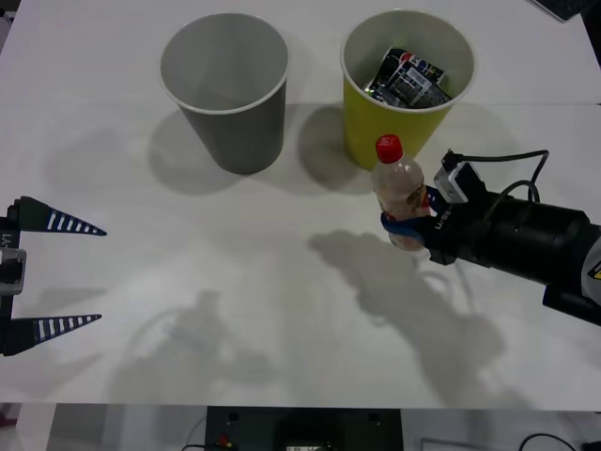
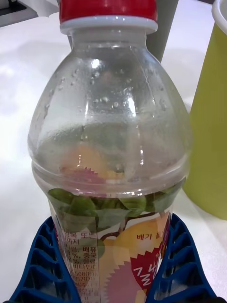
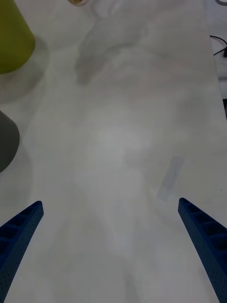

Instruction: Put the can into the green bin and the plastic bottle into the gray bin

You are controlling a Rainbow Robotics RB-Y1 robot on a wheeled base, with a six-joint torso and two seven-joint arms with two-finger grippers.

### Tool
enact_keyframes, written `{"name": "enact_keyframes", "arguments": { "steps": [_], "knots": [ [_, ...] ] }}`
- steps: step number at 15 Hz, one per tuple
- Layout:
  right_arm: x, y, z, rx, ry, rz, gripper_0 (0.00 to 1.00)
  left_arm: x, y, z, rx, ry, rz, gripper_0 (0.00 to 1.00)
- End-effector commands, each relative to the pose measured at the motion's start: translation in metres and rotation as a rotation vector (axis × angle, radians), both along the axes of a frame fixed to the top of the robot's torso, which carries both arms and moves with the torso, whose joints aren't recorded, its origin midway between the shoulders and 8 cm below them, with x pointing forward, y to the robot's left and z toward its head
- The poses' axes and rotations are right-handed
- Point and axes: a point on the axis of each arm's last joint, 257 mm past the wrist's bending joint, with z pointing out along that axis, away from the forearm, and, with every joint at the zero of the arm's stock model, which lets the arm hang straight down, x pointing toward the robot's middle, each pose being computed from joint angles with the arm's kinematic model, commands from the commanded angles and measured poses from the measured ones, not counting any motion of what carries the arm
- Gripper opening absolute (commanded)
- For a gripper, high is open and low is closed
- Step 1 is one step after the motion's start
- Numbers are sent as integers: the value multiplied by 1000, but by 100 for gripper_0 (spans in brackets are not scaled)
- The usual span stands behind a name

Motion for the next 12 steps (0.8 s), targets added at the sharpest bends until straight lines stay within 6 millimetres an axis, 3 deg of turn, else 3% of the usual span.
{"name": "enact_keyframes", "arguments": {
  "steps": [1,6,12],
  "knots": [
    [-3,-15,9,6,95,-23,0,0,0,0,0,0,0,98],
    [-15,-38,32,15,291,-99,0,0,0,0,0,0,0,98],
    [-27,-32,78,-48,341,-73,0,0,0,0,0,0,0,98]
  ]
}}
